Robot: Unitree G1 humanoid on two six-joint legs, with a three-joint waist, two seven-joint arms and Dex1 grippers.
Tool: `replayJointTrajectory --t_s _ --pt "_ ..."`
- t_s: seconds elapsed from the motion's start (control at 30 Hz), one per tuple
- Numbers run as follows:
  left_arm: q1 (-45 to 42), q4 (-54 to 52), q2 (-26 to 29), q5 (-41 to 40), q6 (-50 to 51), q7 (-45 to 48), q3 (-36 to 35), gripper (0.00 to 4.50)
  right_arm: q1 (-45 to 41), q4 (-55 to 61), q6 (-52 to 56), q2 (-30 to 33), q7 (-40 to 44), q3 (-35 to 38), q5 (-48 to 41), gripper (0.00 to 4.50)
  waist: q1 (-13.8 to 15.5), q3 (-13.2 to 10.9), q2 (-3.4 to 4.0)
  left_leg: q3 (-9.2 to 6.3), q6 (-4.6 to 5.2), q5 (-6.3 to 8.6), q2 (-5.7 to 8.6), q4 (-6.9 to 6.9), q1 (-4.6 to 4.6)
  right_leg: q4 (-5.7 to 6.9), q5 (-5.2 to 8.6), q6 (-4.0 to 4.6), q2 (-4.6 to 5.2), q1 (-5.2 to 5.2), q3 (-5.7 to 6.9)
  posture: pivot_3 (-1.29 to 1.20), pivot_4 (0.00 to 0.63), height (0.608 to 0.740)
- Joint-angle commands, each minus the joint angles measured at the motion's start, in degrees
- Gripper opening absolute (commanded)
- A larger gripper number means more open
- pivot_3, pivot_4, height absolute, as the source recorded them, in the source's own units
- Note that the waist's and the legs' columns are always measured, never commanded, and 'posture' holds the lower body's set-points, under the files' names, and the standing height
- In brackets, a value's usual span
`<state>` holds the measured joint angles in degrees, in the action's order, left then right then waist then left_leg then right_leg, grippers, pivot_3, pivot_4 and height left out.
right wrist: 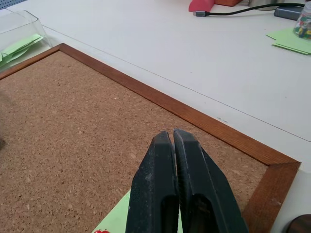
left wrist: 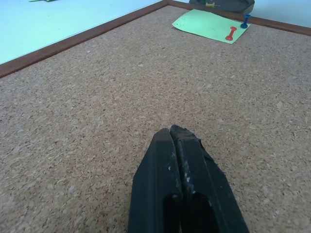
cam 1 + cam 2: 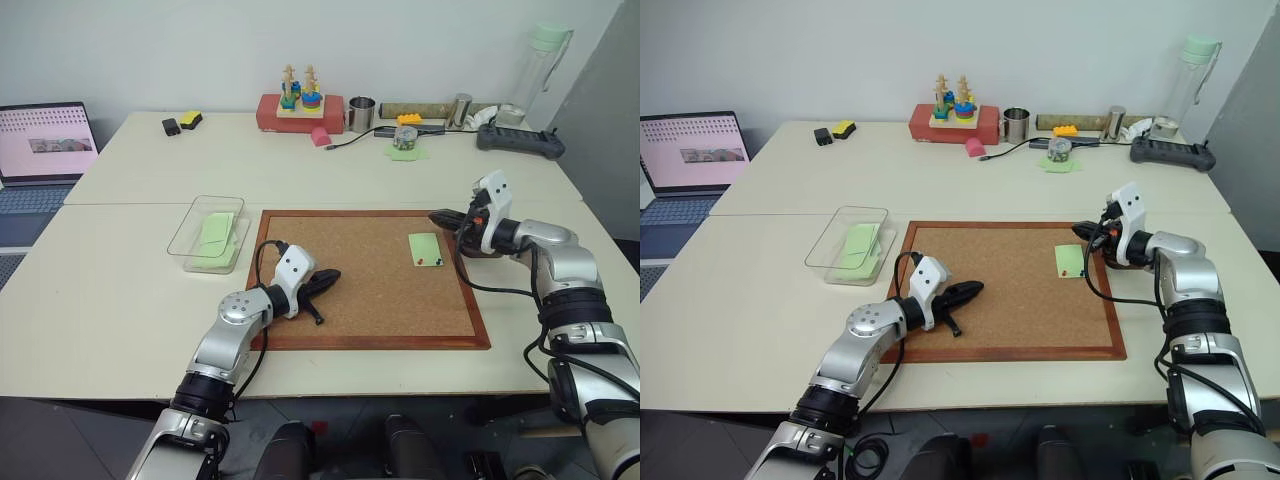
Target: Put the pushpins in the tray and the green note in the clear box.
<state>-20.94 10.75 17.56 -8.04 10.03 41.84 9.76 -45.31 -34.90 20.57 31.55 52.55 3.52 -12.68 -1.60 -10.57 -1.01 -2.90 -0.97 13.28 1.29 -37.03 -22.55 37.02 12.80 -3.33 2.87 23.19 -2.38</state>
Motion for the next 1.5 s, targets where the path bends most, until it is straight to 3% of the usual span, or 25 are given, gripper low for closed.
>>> replayJointTrajectory --t_s 0.03,0.17,0.43,0.73,0.93,1.07,1.17,1.5 --pt "1.44 0.77 -0.61 1.04 1.49 -0.14 1.62 0.00 0.28 1.03 0.21 3.79 -5.58 2.98 1.61 0.02 0.01 0.00 0.00 0.00 0.00 0.00 0.00 0.00 0.00 -0.01 0.00 0.00 0.01 0.00 0.00 0.00 0.150 0.740" --pt "1.44 0.90 -0.70 1.06 1.27 0.01 1.54 0.00 1.32 -0.51 0.62 5.91 -11.51 3.83 3.62 0.02 0.10 0.00 0.00 0.00 0.00 0.00 0.00 0.01 -0.03 -0.04 0.01 -0.01 0.05 0.00 0.01 0.00 0.150 0.740" --pt "0.52 2.03 -1.09 1.28 0.86 0.52 1.76 0.00 2.19 -3.26 1.41 6.46 -14.11 2.79 5.80 0.02 0.04 0.04 0.06 0.06 0.02 -0.01 0.03 0.01 -0.02 -0.04 0.01 -0.03 0.05 0.00 -0.02 0.00 0.150 0.740" --pt "0.27 2.15 -0.93 1.36 0.85 0.87 1.69 0.00 1.21 -5.59 -0.42 5.76 -15.45 3.70 5.71 1.76 0.07 0.04 0.06 0.04 0.03 -0.02 0.04 0.01 -0.03 -0.05 0.01 -0.05 0.05 -0.01 -0.02 0.00 0.150 0.740" --pt "0.48 1.90 -0.87 1.34 1.07 0.82 1.61 0.00 2.09 1.44 3.99 7.74 -9.13 6.10 0.39 3.00 0.07 0.04 0.07 0.04 0.04 -0.02 0.03 0.01 -0.04 -0.05 0.00 -0.05 0.05 -0.01 -0.02 0.00 0.150 0.740" --pt "0.44 2.02 -0.80 1.32 1.05 0.94 1.61 0.00 10.33 15.41 3.62 10.87 2.06 2.58 -2.00 3.00 0.28 0.05 0.09 -0.01 0.04 -0.02 0.02 0.01 -0.07 -0.06 0.04 -0.12 0.05 -0.01 0.02 0.00 0.150 0.740" --pt "0.35 2.15 -0.81 1.32 0.98 1.01 1.58 0.00 14.98 22.22 3.69 11.13 4.73 0.64 -2.68 3.00 0.13 0.07 0.06 -0.07 0.04 -0.01 0.02 0.03 -0.08 -0.09 0.08 -0.17 0.05 -0.03 0.07 0.00 0.150 0.740" --pt "0.00 2.80 -0.89 1.79 0.86 1.52 1.80 0.00 14.97 17.38 -1.47 5.43 2.07 -3.47 0.31 3.00 0.15 0.08 0.07 -0.02 0.10 -0.06 0.00 0.01 -0.04 -0.08 0.15 -0.44 0.11 -0.02 -0.01 0.00 0.150 0.740"
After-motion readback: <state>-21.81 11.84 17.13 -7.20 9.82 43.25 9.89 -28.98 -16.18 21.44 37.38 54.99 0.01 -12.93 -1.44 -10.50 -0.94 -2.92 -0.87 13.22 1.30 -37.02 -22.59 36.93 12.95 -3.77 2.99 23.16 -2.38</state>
